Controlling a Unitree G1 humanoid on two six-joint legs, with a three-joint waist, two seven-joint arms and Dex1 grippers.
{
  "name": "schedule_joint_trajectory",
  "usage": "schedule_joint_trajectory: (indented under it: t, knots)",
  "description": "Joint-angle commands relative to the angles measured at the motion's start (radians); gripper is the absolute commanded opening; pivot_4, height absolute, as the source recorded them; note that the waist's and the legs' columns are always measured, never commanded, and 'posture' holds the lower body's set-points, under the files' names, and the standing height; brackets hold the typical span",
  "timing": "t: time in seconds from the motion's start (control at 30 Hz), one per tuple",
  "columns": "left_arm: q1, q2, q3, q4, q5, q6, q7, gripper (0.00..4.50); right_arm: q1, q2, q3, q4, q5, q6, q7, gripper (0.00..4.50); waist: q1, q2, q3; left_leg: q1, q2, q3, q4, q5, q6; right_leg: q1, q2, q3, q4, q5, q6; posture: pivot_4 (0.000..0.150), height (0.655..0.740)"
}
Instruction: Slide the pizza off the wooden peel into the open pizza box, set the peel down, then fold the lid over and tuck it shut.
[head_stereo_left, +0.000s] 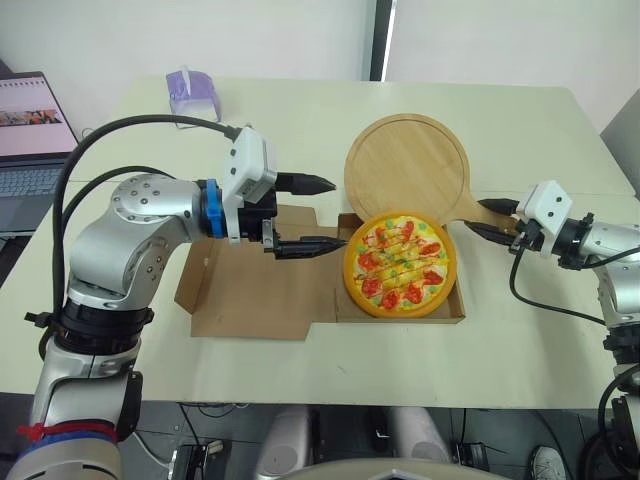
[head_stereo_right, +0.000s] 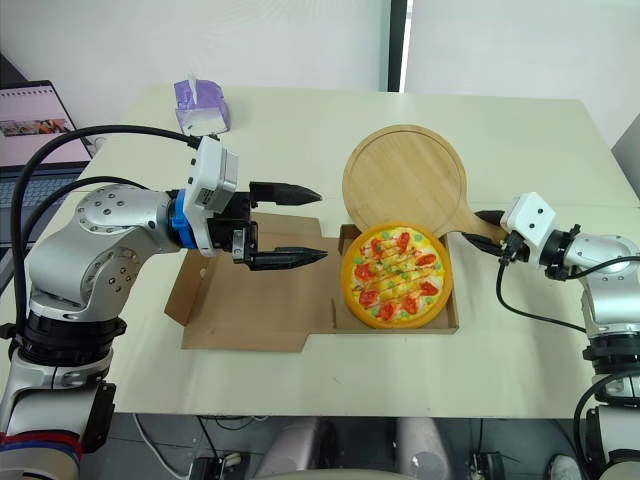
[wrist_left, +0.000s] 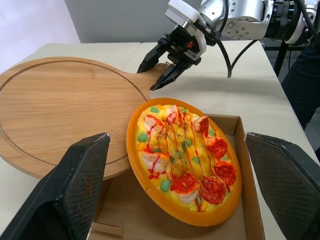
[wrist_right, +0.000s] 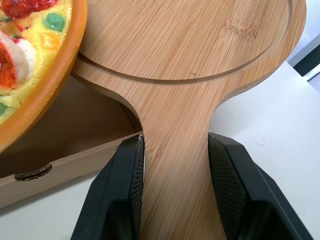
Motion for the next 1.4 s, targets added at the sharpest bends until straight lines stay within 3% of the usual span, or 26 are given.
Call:
schedule_joint_trajectory:
  t: [0.03, 0.43, 0.67, 0.83, 1.03, 1.2, 1.4]
  knots:
    - [-0.007, 0.009, 0.036, -0.027, -0.001, -0.016, 0.004, 4.5, -0.064, -0.01, -0.04, 0.017, 0.005, -0.068, -0.039, 1.58, 0.0, 0.0, 0.0, 0.0, 0.0, 0.0, 0.0, 0.0, 0.0, 0.0, 0.0, 0.0, 0.0, 0.0, 0.0, 0.15, 0.74]
    - [-0.006, 0.002, 0.032, -0.024, 0.004, -0.026, 0.004, 4.5, -0.235, -0.002, -0.03, 0.251, -0.091, -0.279, -0.174, 1.58, -0.001, 0.0, 0.0, 0.0, 0.0, 0.0, 0.0, 0.0, 0.0, 0.0, 0.0, 0.0, 0.0, 0.0, 0.0, 0.15, 0.74]
    - [0.006, -0.003, 0.029, -0.04, -0.001, -0.025, 0.01, 4.5, -0.193, -0.026, -0.055, 0.216, -0.048, -0.244, -0.157, 1.58, 0.0, 0.0, 0.0, 0.0, 0.0, 0.0, 0.0, 0.0, 0.0, 0.0, 0.0, 0.0, 0.0, 0.0, 0.0, 0.15, 0.74]
    - [-0.002, -0.03, 0.014, -0.048, -0.009, -0.021, 0.017, 4.5, -0.064, -0.105, -0.14, 0.073, 0.009, -0.087, -0.16, 1.58, 0.009, 0.0, 0.0, -0.003, -0.001, -0.001, 0.001, 0.0, 0.0, 0.0, -0.001, -0.002, 0.0, 0.0, 0.0, 0.15, 0.74]
    - [-0.04, -0.11, -0.045, -0.058, -0.029, -0.01, 0.0, 4.5, 0.271, -0.206, -0.343, -0.256, 0.135, 0.342, -0.14, 1.58, 0.026, 0.001, 0.0, -0.007, -0.001, -0.004, 0.004, 0.0, 0.0, -0.001, -0.002, -0.004, 0.0, 0.0, 0.0, 0.15, 0.74]
    - [-0.079, -0.183, -0.073, -0.052, -0.042, -0.003, -0.003, 4.5, 0.496, -0.167, -0.566, -0.475, 0.232, 0.702, -0.239, 1.58, 0.022, 0.001, 0.0, -0.008, -0.001, -0.004, 0.006, -0.002, 0.004, 0.0, -0.001, -0.004, 0.001, 0.0, 0.0, 0.15, 0.74]
    - [-0.098, -0.239, -0.1, -0.043, -0.048, 0.0, -0.015, 4.5, 0.761, -0.084, -0.711, -0.562, 0.213, 0.812, -0.259, 1.58, 0.025, 0.003, -0.002, -0.008, 0.0, -0.004, 0.006, -0.002, 0.004, 0.001, 0.001, -0.003, 0.001, 0.0, 0.0, 0.15, 0.74]
